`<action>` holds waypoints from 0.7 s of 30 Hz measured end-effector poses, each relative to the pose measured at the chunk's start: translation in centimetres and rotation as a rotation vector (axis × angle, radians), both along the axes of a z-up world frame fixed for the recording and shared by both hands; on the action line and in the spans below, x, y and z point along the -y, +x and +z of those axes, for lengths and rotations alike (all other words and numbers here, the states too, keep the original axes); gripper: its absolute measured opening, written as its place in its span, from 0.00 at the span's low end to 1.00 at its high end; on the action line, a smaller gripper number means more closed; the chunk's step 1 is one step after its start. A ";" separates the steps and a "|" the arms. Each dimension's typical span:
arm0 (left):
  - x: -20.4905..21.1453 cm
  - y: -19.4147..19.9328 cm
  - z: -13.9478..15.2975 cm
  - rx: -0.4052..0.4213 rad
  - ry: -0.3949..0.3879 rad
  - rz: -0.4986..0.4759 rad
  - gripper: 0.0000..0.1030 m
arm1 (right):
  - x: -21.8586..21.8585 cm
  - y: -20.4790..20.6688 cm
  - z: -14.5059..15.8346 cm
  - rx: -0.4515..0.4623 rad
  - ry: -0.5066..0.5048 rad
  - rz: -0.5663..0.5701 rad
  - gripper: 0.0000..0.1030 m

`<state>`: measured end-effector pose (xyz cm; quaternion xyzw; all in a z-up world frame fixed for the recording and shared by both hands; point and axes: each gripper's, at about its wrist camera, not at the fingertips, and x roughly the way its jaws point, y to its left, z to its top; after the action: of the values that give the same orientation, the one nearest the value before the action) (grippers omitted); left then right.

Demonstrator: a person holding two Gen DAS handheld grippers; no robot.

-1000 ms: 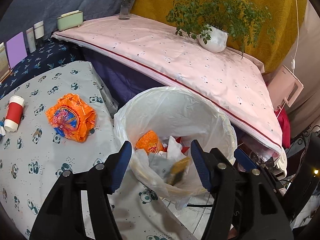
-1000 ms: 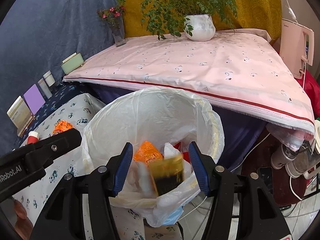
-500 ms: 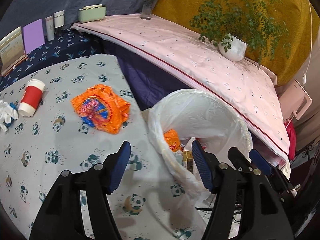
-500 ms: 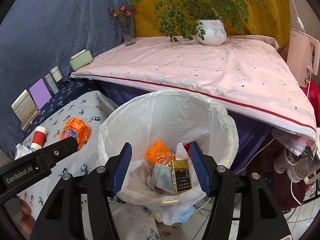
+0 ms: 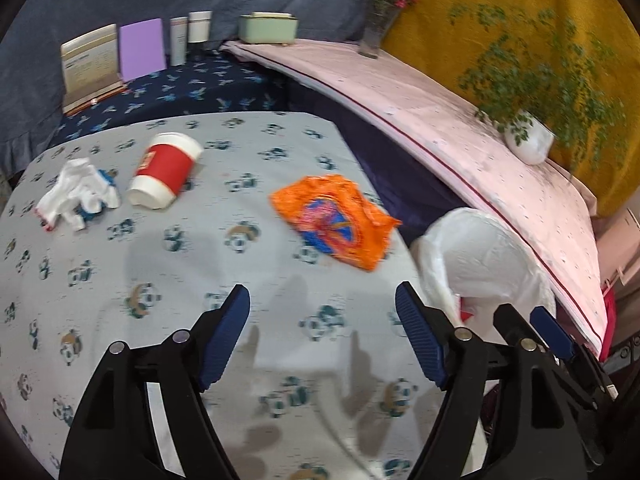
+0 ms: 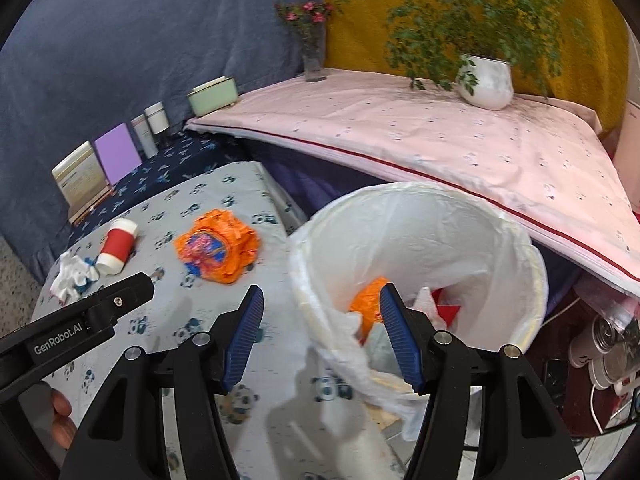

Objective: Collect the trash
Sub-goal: 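Move both open tools back over the table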

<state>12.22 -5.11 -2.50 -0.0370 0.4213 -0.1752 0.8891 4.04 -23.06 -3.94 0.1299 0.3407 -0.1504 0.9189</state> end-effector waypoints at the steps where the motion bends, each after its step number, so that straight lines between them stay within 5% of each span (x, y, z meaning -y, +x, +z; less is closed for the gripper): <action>1: -0.9 0.2 -0.1 0.001 0.004 0.018 0.71 | -0.6 0.3 0.0 -0.001 -0.002 0.012 0.57; 21: -18.3 5.7 -2.0 -0.003 0.067 0.379 0.72 | -13.1 7.4 -1.0 -0.051 -0.016 0.266 0.57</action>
<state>17.89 13.15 -4.47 -0.0861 0.4139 0.0096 0.9062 11.45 -9.95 -4.89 0.0723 0.3771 -0.0333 0.9228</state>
